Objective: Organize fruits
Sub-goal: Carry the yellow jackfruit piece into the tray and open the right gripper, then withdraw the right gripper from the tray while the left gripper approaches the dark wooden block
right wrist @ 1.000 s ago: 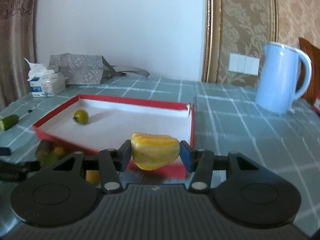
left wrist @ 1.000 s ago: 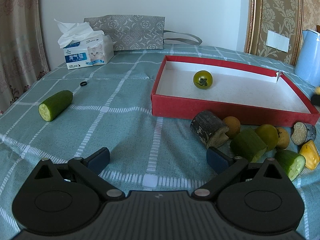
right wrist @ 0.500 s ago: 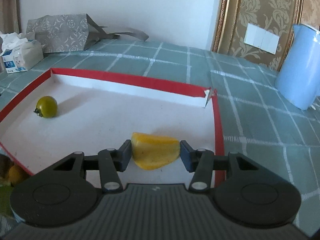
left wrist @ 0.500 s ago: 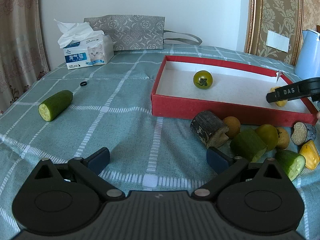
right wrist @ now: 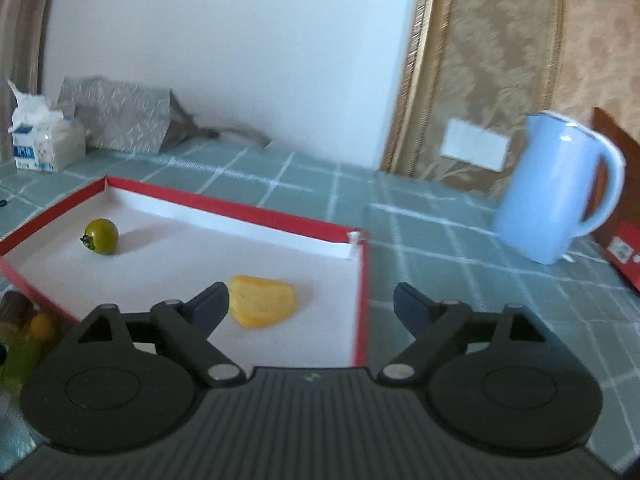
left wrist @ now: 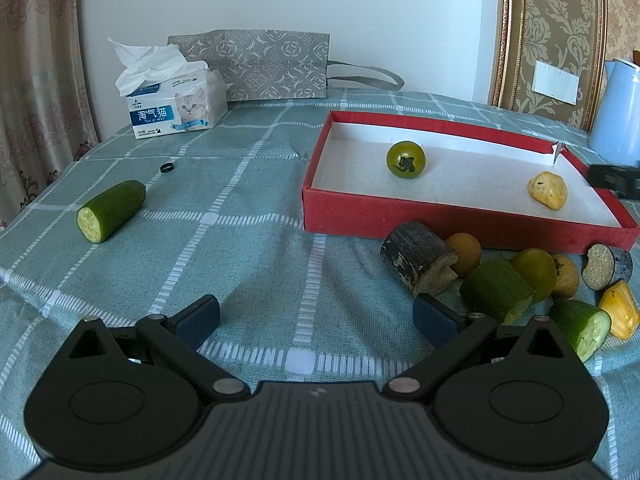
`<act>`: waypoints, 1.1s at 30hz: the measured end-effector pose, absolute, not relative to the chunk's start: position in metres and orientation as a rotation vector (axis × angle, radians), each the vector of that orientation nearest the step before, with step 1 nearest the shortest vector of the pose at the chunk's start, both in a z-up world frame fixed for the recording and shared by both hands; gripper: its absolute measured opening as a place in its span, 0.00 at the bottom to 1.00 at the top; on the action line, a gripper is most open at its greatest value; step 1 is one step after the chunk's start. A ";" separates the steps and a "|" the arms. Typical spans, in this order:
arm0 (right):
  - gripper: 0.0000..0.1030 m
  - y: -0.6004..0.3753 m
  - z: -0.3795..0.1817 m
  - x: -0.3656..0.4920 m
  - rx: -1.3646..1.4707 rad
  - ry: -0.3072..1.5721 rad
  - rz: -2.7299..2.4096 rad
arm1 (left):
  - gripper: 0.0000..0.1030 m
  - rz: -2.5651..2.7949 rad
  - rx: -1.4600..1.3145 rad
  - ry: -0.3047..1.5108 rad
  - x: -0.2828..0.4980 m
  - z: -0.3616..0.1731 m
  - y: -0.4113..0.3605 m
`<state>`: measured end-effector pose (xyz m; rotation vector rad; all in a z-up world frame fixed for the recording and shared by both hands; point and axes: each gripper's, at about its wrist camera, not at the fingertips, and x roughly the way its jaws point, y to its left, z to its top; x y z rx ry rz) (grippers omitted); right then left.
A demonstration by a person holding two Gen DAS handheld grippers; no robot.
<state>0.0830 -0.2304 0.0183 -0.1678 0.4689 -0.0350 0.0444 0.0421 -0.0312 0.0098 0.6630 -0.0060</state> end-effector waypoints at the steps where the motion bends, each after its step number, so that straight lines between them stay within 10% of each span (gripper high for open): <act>1: 0.89 -0.236 0.018 0.074 -0.153 0.454 -0.048 | 1.00 -0.006 0.010 0.663 0.044 -0.031 0.042; 33: 1.00 -0.292 -0.022 0.025 0.116 0.588 -0.158 | 1.00 -0.085 -0.038 0.567 0.029 -0.022 0.043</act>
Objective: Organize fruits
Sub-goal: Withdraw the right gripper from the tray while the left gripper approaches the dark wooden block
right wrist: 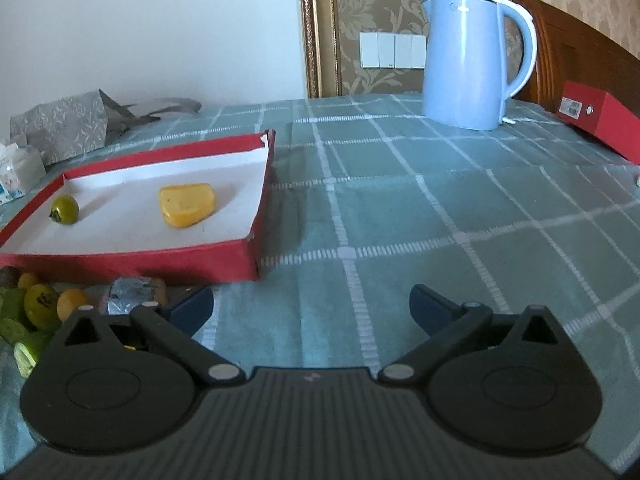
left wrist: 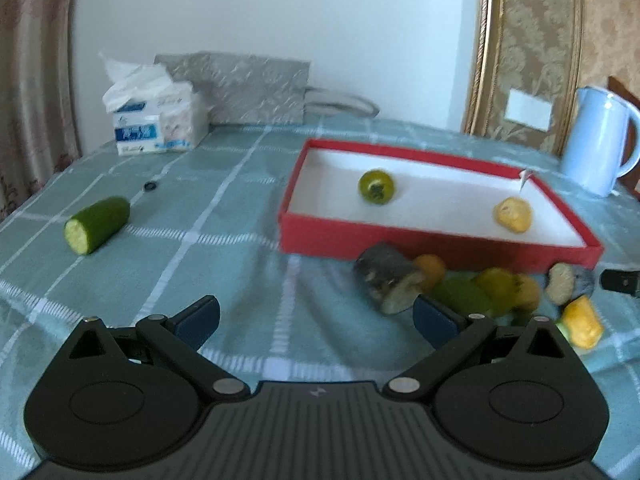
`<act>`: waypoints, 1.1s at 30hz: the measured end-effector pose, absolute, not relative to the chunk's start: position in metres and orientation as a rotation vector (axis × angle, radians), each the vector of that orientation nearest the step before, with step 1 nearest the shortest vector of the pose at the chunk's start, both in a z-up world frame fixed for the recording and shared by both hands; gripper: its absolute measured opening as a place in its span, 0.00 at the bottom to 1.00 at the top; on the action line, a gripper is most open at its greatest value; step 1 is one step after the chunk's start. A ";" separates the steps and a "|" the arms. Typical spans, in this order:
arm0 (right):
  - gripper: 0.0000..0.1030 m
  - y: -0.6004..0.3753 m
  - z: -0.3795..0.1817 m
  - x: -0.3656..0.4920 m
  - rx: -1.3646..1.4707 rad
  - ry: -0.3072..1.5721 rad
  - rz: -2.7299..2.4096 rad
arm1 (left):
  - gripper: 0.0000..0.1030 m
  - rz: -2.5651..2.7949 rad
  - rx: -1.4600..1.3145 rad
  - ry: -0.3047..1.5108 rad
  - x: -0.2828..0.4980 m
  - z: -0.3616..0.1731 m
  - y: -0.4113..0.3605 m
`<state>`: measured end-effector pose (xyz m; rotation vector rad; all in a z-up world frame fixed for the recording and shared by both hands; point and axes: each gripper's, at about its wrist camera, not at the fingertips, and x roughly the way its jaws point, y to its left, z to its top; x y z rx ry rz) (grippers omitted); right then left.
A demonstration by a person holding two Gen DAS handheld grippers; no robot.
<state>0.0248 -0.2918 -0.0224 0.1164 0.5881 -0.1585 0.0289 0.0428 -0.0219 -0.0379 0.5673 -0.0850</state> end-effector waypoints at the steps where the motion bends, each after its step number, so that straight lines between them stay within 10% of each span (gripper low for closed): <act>1: 1.00 -0.292 -0.022 0.024 0.114 0.587 -0.159 | 1.00 -0.072 -0.031 0.560 0.029 -0.021 0.039; 33: 1.00 -0.282 -0.028 0.030 0.068 0.627 -0.130 | 0.99 -0.225 0.130 0.639 0.084 -0.030 0.031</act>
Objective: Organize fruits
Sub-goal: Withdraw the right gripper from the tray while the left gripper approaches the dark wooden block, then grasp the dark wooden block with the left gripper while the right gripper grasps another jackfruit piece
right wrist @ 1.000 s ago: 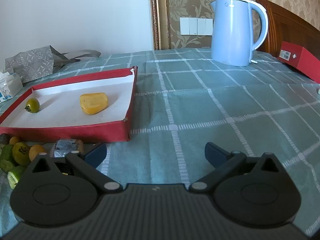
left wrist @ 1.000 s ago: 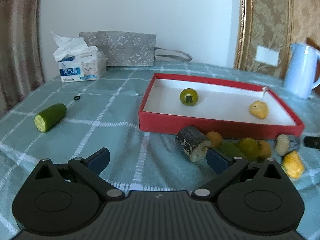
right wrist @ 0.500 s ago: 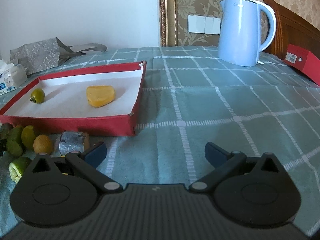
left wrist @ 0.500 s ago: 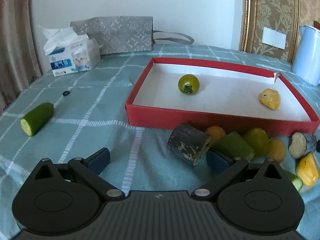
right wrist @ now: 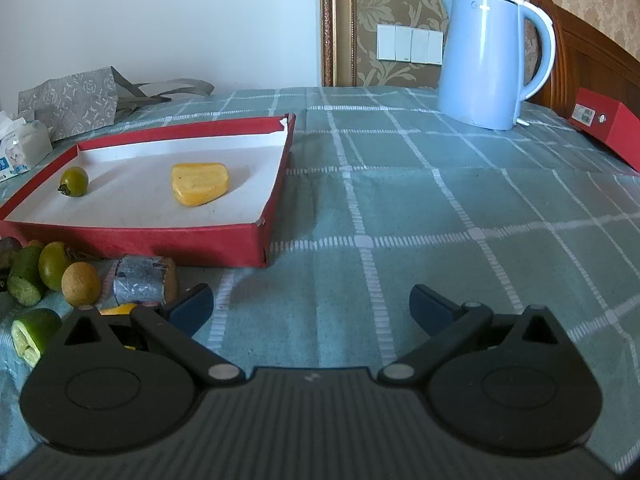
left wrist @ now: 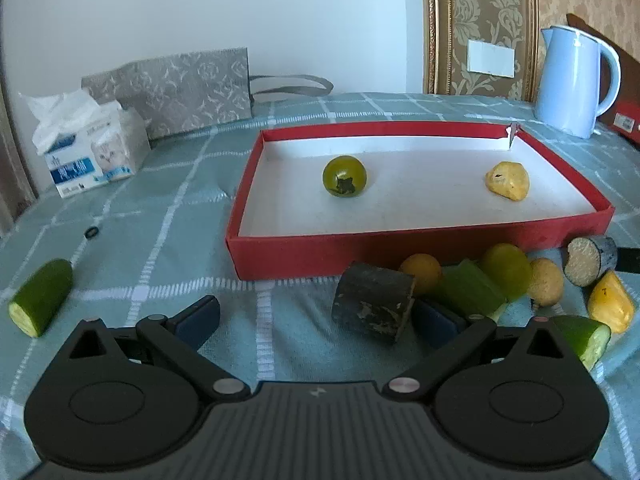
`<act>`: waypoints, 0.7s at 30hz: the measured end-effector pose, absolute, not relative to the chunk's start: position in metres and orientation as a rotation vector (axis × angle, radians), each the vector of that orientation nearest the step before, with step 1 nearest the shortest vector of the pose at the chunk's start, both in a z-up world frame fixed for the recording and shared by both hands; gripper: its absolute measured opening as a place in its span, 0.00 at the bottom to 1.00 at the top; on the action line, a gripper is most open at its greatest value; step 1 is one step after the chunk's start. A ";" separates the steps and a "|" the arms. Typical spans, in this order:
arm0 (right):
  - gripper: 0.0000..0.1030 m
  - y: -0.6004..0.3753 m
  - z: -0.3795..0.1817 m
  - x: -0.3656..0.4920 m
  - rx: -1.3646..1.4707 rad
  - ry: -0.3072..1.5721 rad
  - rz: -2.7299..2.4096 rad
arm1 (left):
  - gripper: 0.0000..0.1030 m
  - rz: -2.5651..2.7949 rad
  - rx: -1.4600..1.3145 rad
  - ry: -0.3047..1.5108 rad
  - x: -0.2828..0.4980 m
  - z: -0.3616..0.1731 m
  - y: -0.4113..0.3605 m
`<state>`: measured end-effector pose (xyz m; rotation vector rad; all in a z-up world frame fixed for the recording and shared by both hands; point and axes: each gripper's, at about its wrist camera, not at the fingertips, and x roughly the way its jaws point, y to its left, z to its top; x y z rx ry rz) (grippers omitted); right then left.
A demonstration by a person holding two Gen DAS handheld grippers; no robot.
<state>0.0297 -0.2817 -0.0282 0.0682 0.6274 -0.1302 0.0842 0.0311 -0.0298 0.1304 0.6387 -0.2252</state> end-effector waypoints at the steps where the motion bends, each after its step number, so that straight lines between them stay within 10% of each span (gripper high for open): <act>1: 1.00 -0.282 -0.028 0.030 0.068 0.627 -0.129 | 0.96 -0.233 0.127 0.638 0.084 -0.030 0.032; 13: 1.00 -0.279 -0.030 0.032 0.057 0.639 -0.129 | 0.39 -0.371 0.200 0.582 0.066 -0.028 0.019; 21: 1.00 -0.280 -0.028 0.030 0.059 0.621 -0.126 | 0.37 -0.337 0.182 0.585 0.061 -0.027 0.022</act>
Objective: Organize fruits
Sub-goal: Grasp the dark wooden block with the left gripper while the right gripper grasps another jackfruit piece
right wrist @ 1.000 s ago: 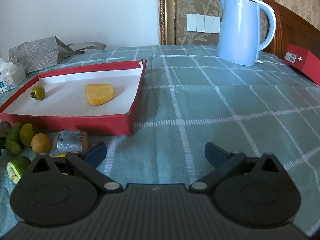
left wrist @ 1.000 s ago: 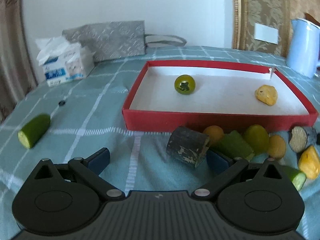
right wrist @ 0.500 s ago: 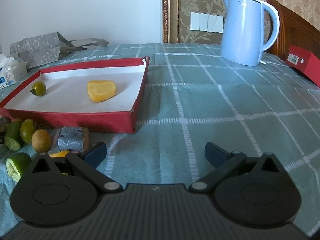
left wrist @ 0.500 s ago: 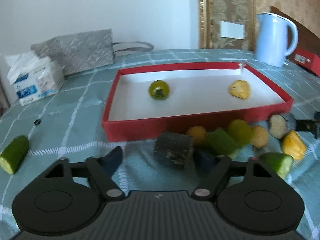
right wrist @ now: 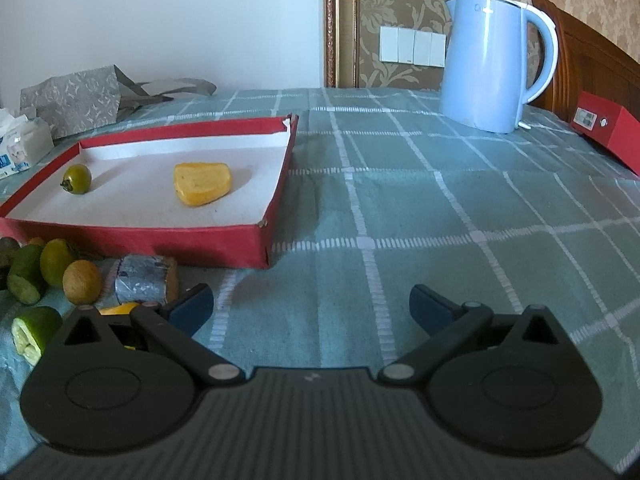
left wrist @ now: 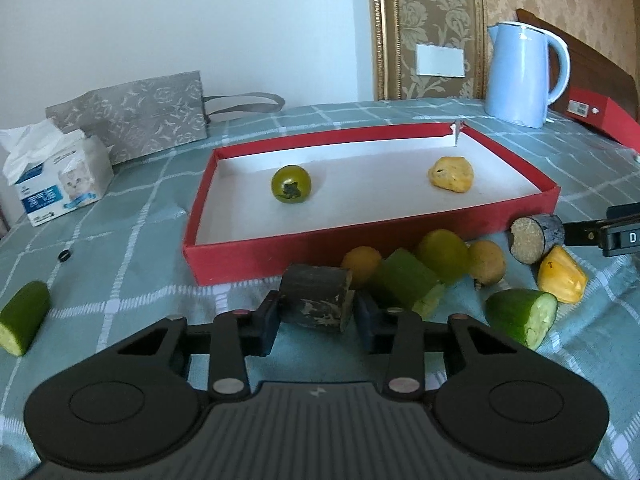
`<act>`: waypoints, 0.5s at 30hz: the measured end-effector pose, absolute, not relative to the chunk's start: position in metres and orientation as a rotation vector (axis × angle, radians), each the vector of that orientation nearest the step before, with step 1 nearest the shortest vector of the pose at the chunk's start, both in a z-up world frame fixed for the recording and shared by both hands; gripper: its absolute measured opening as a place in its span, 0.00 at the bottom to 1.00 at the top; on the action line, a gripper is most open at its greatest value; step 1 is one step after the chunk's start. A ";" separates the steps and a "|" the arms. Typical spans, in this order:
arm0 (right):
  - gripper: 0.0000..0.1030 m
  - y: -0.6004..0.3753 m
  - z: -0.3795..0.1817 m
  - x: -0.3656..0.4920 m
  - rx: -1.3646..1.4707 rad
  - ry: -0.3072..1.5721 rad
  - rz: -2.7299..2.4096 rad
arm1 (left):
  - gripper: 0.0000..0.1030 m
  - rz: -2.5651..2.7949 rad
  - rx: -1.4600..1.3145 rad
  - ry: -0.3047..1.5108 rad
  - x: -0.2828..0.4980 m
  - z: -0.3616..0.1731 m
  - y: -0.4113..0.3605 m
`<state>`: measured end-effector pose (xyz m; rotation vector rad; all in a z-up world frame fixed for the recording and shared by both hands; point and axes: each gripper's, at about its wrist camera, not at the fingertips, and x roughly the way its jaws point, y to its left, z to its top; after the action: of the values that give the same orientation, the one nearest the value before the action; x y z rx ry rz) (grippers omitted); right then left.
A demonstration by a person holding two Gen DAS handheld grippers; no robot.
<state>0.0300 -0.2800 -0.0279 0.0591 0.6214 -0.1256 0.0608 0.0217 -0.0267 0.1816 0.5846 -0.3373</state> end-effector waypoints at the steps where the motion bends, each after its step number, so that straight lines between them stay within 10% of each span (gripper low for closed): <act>1: 1.00 -0.280 -0.028 0.030 0.059 0.620 -0.124 | 0.37 -0.325 0.173 0.587 0.059 -0.027 0.023; 15: 1.00 -0.245 -0.019 -0.009 -0.078 0.495 0.029 | 0.36 -0.297 0.145 0.598 0.053 -0.027 0.033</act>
<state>-0.0090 -0.2445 -0.0190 -0.0775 0.4948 0.0295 0.0526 0.0329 -0.0272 0.1447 0.5981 -0.2970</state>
